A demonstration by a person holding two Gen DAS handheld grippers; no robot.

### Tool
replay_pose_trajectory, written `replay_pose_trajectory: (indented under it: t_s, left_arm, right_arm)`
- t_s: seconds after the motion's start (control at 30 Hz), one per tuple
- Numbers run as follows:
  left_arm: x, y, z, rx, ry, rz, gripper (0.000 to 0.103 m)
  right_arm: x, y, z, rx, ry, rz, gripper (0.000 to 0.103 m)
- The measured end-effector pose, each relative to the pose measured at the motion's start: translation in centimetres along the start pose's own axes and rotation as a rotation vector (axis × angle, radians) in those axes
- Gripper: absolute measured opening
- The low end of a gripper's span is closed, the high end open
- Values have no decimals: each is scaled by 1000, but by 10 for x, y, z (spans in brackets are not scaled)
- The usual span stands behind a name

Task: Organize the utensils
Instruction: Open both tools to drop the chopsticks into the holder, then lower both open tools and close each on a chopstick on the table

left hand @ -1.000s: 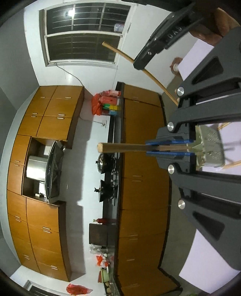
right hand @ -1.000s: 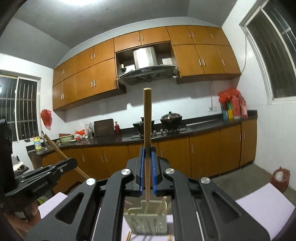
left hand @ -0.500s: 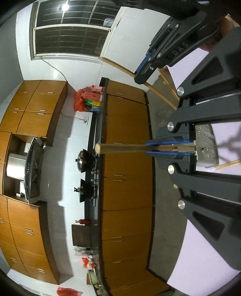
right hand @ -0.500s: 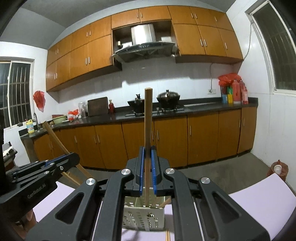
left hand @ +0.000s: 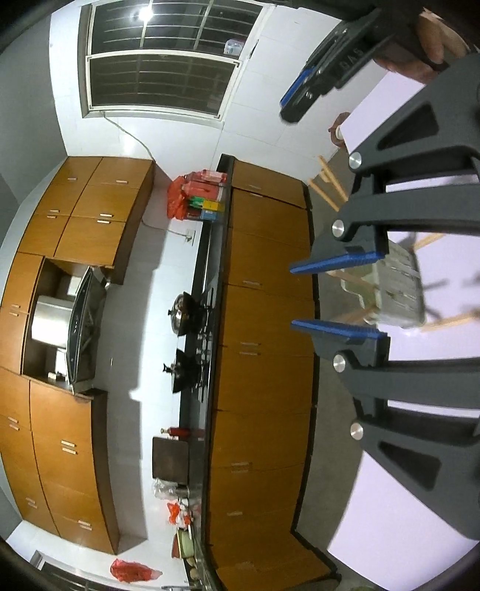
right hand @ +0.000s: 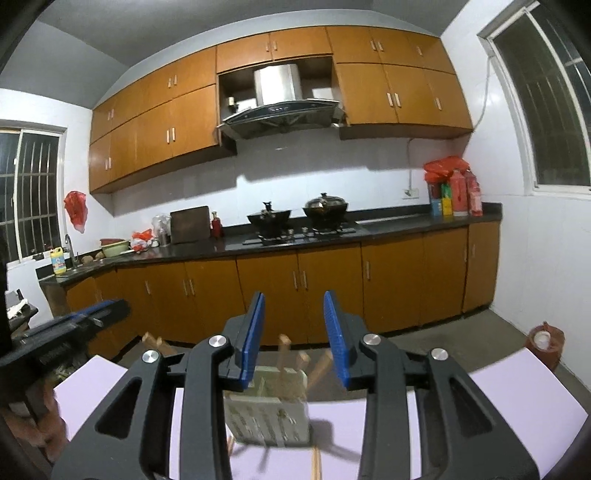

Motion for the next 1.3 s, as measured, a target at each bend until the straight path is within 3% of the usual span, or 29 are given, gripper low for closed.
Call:
replay_pose_trajectory:
  t_s: [0.07,0.17,0.23,0.33,0.47,0.63,0.83,0.93,1.03,1.3]
  left_arm:
    - [-15,-15,-8,0,22,-9,31]
    - [-27,-54,-26,8,76,-69,33]
    - [-23,-88,-37,10,103,-146,33]
    - [-11,-143,-50,3,126,-279,33]
    - [1,-199,-53,-15,117,-412,33]
    - [7,-238,-50,-62,75,-500,32]
    - [11,-253,-41,-70,42,-542,30]
    - [16,-259,-35,-71,25,-564,27]
    - [20,-266,-30,-71,17,-585,23]
    - [26,-273,-23,-27,43,-605,18]
  right_arm:
    - [-8,-18,11,-3,-23,-41,34]
    - [-7,-68,31,9,-56,-172,34]
    - [2,-110,40,24,-56,-294,34]
    - [11,-183,41,58,-20,-490,21]
    - [17,-237,28,90,42,-626,17]
    - [21,-257,15,74,59,-674,15]
    - [22,-267,15,35,47,-696,10]
    - [21,-267,29,10,-46,-683,8]
    - [19,-264,52,67,-126,-669,7]
    - [18,-266,63,73,-137,-663,8]
Point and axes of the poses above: each gripper's, at about its wrist camera, not at the fingertips, and x roughly the way its jaws point, z to its right, y to its top, the point moved 8 cm from there along x, roughly the way its jaws point, and after that the axes turned 2 degrees about -x, right-handed, at the moved point
